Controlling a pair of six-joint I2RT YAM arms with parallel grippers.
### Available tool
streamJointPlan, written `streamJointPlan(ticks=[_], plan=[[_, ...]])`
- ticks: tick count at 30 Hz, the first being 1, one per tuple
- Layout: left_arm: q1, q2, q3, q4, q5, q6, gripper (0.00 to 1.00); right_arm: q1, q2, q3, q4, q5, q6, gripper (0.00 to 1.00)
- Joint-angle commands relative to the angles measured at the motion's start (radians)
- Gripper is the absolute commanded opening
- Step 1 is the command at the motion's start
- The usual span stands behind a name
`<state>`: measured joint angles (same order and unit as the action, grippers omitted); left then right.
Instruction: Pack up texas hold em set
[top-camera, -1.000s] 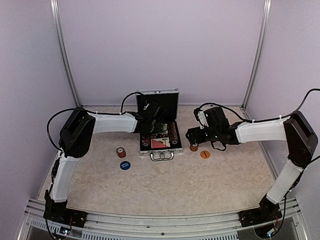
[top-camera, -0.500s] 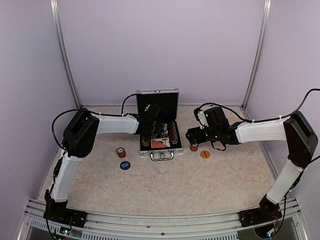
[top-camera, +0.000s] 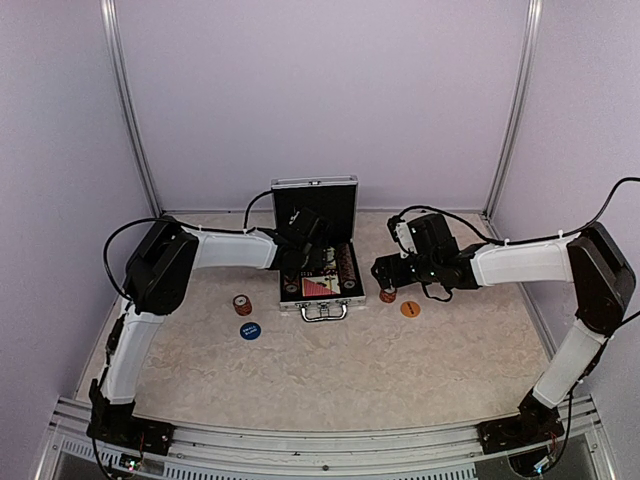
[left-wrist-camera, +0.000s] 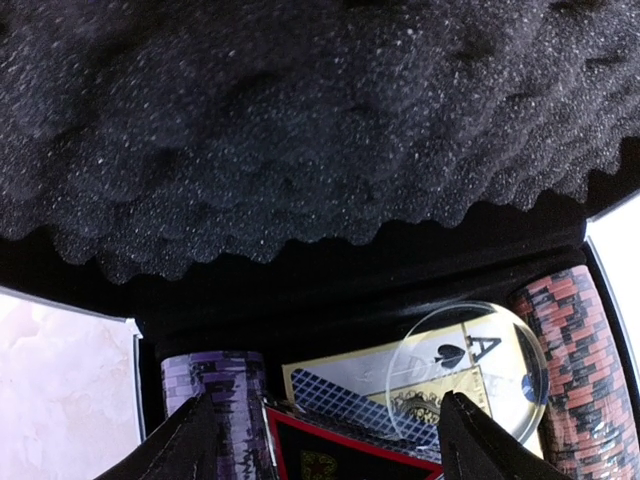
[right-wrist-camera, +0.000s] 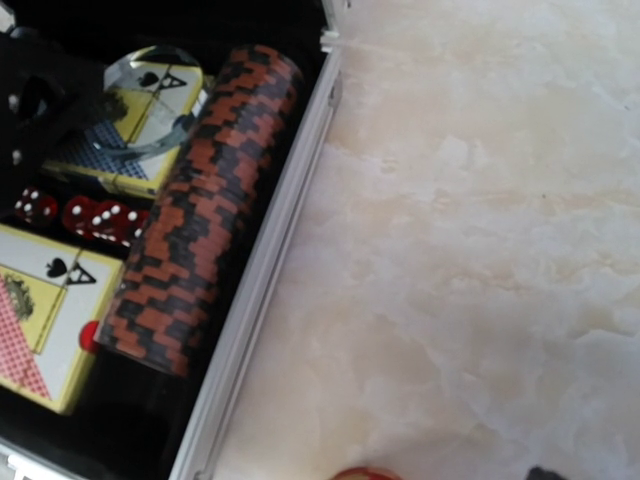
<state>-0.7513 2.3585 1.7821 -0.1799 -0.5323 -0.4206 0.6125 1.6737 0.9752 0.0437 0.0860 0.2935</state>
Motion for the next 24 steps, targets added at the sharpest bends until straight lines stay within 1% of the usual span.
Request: streamJointPlan(ticks=[1, 11, 24], plan=[[-0.002, -0.045, -0.05, -0.063, 0.009, -0.02, 0.75, -0.005, 0.005, 0.014, 0.013, -0.002, 0.004, 0.88], [-0.008, -0.078, -0.086, -0.074, 0.005, -0.026, 0.74, -0.004, 0.0, 0.011, 0.016, -0.003, 0.004, 0.88], [-0.012, -0.112, -0.083, -0.088, -0.029, -0.02, 0.74, -0.005, 0.004, 0.014, 0.013, -0.003, 0.002, 0.88]])
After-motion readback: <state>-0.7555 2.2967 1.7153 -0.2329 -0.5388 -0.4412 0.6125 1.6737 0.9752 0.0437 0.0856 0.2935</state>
